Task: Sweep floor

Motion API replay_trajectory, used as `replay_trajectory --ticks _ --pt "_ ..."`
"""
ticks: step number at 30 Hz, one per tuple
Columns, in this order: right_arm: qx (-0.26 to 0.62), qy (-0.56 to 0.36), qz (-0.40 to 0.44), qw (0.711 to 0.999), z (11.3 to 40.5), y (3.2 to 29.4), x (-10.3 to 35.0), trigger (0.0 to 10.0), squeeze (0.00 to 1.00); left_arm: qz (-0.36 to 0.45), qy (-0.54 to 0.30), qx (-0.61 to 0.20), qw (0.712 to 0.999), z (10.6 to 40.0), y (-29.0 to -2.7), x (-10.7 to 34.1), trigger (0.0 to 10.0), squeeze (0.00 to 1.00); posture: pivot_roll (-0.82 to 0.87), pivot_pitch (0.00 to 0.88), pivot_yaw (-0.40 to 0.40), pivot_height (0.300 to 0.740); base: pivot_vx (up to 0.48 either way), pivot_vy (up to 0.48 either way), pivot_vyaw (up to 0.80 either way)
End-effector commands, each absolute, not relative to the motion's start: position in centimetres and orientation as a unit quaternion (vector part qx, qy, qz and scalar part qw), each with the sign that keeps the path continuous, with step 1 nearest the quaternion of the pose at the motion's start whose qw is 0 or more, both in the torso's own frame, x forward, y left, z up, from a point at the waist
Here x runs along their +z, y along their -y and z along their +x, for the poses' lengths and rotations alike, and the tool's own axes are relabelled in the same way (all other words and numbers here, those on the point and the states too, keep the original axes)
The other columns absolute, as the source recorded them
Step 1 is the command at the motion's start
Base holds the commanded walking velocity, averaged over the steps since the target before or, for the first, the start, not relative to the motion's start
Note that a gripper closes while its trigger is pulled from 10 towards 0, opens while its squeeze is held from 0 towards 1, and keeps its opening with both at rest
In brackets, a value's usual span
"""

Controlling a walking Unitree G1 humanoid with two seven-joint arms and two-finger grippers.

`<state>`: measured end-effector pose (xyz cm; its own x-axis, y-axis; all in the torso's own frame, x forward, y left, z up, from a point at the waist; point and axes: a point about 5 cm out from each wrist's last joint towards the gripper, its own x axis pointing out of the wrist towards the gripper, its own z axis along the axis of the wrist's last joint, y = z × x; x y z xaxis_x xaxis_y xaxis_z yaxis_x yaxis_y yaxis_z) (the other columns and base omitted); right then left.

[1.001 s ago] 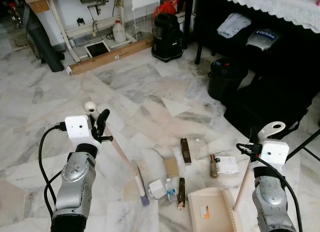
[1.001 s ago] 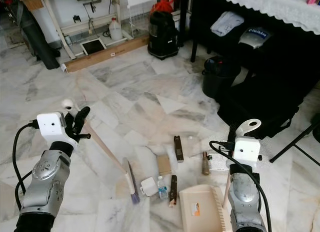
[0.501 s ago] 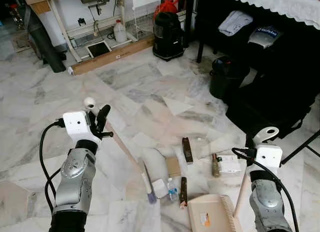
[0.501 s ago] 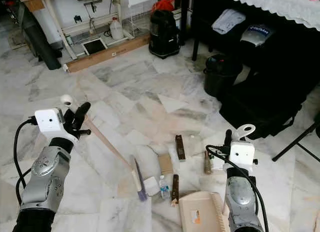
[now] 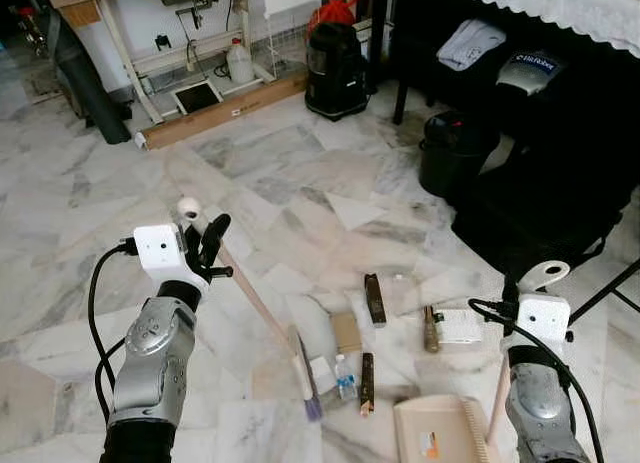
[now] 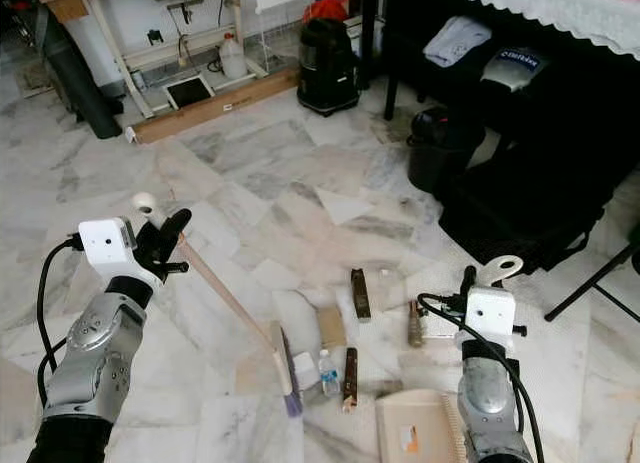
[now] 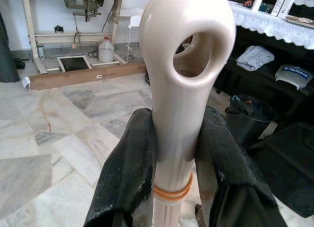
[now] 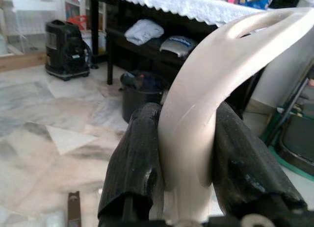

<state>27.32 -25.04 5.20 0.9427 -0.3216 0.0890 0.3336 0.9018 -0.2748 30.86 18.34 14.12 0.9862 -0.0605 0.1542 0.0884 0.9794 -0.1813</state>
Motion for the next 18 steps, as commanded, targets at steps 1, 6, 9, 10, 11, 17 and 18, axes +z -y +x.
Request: replay_trajectory --ticks 1,6,9,10,11,17,18 --pt "-0.169 0.021 -0.151 0.974 27.5 24.9 5.2 10.0 0.0 -0.097 0.075 -0.047 0.991 31.1 -18.3 14.4 10.0 0.0 0.02 0.115 0.077 0.74 0.0 0.0 0.0" --pt "-0.164 0.017 -0.146 0.975 27.6 24.5 4.9 10.0 0.0 -0.098 0.07 -0.053 0.991 31.1 -18.2 14.3 10.0 0.0 0.03 0.111 0.08 0.74 0.0 0.0 0.0" --pt "-0.162 0.016 -0.144 0.976 27.6 24.2 4.7 10.0 0.0 -0.1 0.062 -0.064 0.991 31.1 -18.0 14.1 10.0 0.0 0.03 0.112 0.082 0.74 0.0 0.0 0.0" --pt "-0.162 0.015 -0.143 0.976 27.6 24.1 4.7 10.0 0.0 -0.1 0.056 -0.069 0.991 31.1 -17.9 13.9 10.0 0.0 0.03 0.112 0.083 0.74 0.0 0.0 0.0" --pt "-0.162 0.016 -0.142 0.976 27.6 24.1 4.7 10.0 0.0 -0.1 0.054 -0.07 0.991 31.1 -17.9 13.8 10.0 0.0 0.03 0.113 0.084 0.74 0.0 0.0 0.0" --pt "-0.155 0.016 -0.136 0.978 27.6 23.7 4.5 10.0 0.0 -0.104 0.043 -0.076 0.991 31.0 -17.7 13.4 10.0 0.0 0.03 0.113 0.084 0.74 0.0 0.0 0.0" --pt "-0.154 0.015 -0.135 0.979 27.6 23.7 4.4 10.0 0.0 -0.105 0.042 -0.076 0.991 31.0 -17.7 13.3 10.0 0.0 0.03 0.113 0.084 0.74 0.0 0.0 0.0"
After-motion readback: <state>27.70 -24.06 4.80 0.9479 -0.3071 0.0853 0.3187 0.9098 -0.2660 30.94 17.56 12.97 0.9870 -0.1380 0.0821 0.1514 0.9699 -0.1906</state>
